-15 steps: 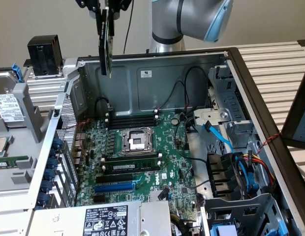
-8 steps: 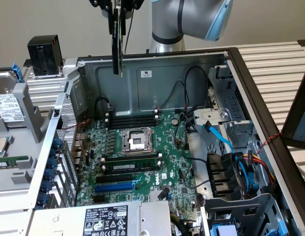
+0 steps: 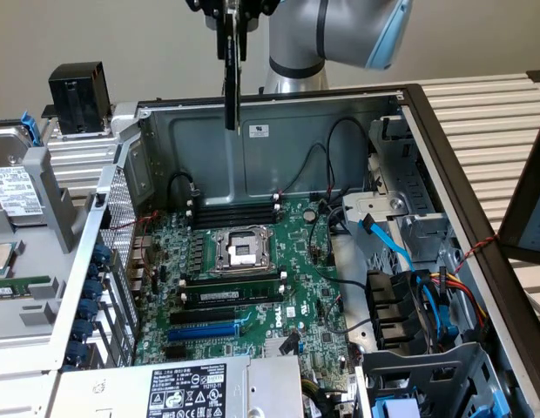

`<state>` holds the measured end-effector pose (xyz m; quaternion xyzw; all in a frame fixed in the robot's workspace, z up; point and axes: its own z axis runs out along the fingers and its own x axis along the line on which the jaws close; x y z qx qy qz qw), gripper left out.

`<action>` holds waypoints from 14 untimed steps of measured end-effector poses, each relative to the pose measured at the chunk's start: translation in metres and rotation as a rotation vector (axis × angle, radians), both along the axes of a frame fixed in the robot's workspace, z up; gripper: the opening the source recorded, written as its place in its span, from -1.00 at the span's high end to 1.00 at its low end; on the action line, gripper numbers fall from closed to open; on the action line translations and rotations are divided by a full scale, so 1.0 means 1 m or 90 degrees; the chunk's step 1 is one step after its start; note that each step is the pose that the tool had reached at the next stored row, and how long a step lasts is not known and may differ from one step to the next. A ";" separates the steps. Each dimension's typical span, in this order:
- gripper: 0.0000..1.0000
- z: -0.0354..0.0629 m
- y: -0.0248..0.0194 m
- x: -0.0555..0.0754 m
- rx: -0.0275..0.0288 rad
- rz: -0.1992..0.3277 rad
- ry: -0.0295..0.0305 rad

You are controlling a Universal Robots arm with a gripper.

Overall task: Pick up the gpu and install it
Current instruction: 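Pick up the gpu and move the gpu toward the slot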

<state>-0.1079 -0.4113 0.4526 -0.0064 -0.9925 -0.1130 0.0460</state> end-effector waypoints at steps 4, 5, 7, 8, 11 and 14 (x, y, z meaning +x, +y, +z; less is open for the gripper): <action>0.47 -0.0001 -0.0060 0.005 0.0001 0.002 0.0000; 0.47 0.0000 -0.0072 0.007 0.0000 0.002 0.0000; 0.47 0.0000 -0.0094 0.011 0.0000 0.002 0.0000; 0.47 0.0000 -0.0102 0.014 0.0000 0.003 0.0000; 0.47 -0.0001 -0.0114 0.017 0.0003 0.003 0.0007; 0.47 0.0000 -0.0122 0.018 0.0007 0.003 0.0008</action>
